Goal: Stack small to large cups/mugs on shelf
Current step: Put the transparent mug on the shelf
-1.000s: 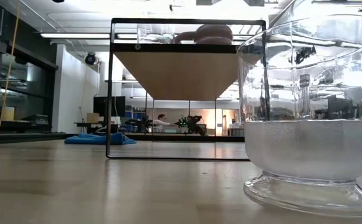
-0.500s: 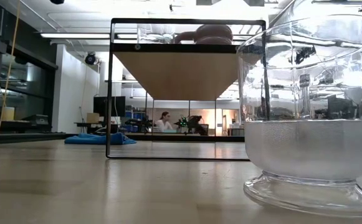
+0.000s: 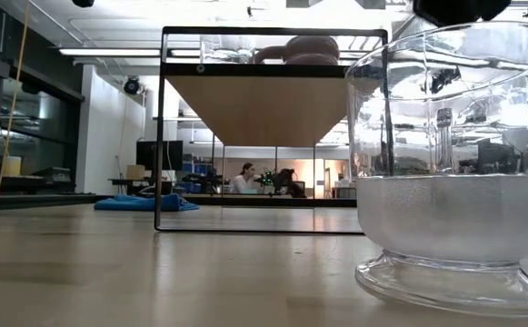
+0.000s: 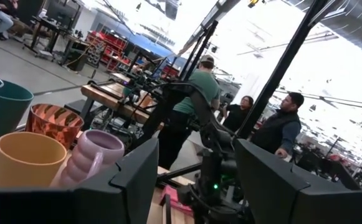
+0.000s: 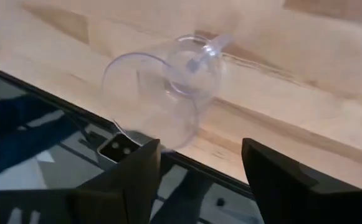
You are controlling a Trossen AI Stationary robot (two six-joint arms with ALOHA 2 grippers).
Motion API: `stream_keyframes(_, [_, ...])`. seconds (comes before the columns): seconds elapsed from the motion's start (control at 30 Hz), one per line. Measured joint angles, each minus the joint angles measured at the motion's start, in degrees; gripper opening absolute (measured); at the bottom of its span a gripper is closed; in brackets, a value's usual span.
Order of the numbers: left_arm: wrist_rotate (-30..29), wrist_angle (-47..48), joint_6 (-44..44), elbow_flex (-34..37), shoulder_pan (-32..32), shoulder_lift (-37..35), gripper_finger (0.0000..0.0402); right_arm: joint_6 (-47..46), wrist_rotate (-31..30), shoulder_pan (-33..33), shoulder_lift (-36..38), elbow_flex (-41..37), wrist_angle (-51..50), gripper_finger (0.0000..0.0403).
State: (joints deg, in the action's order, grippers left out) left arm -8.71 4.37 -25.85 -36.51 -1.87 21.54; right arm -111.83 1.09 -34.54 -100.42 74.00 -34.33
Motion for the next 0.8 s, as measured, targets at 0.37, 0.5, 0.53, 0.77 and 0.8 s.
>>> stream_keyframes(0.37, [-0.11,0.21,0.05,0.00,0.00,0.00,0.0200,-7.55,-1.77,0.00,-2.73,0.00,1.61,0.0217])
stream_keyframes(0.5, [-0.11,0.21,0.07,0.00,0.00,0.02,0.0200,-8.19,-2.45,0.02,-2.73,0.00,0.34,0.0216])
stream_keyframes(0.53, [-0.11,0.19,0.05,0.00,0.00,0.02,0.0200,-8.32,-2.49,0.04,-2.73,0.00,0.23,0.0214])
stream_keyframes(0.77, [-0.11,0.21,0.05,-0.02,0.00,0.02,0.0200,-8.79,-3.17,0.07,-2.73,0.00,-0.24,0.0180])
stream_keyframes(0.8, [-0.11,0.21,0.05,-0.02,0.00,0.02,0.0200,-8.77,-3.21,0.07,-2.84,0.00,-0.23,0.0174])
